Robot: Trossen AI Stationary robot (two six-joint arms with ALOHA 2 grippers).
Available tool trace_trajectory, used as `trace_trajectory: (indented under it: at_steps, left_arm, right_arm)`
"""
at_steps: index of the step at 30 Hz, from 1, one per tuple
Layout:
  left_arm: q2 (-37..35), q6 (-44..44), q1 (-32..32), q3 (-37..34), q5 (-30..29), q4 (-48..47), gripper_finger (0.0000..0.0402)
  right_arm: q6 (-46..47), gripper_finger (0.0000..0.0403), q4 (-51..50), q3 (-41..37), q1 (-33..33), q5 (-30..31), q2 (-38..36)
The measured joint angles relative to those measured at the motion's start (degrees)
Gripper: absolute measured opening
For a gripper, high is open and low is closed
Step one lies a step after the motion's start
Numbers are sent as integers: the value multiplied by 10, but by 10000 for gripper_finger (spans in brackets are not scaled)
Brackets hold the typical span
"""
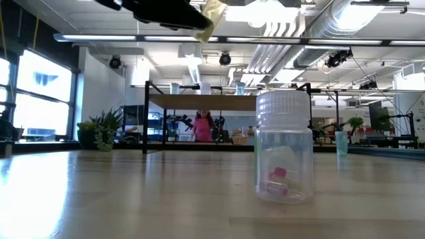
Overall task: Pick and place medicine bottles onto shelf by color
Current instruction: Put the bottom yellow pill bottle on the shelf aligned with the other yellow pill bottle
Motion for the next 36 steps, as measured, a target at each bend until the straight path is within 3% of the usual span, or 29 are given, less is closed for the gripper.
trace_trajectory:
  at_steps: [5,31,36]
  left_arm:
    - [0,0,6,0,20,39,77]
    - [0,-16,6,0,41,109,78]
    - [1,-16,6,0,41,108,78]
  right_arm:
    - [-8,204,36,0,0,-33,0]
    - [-40,204,74,0,-2,-10,0]
    - [-40,180,74,0,-2,-10,0]
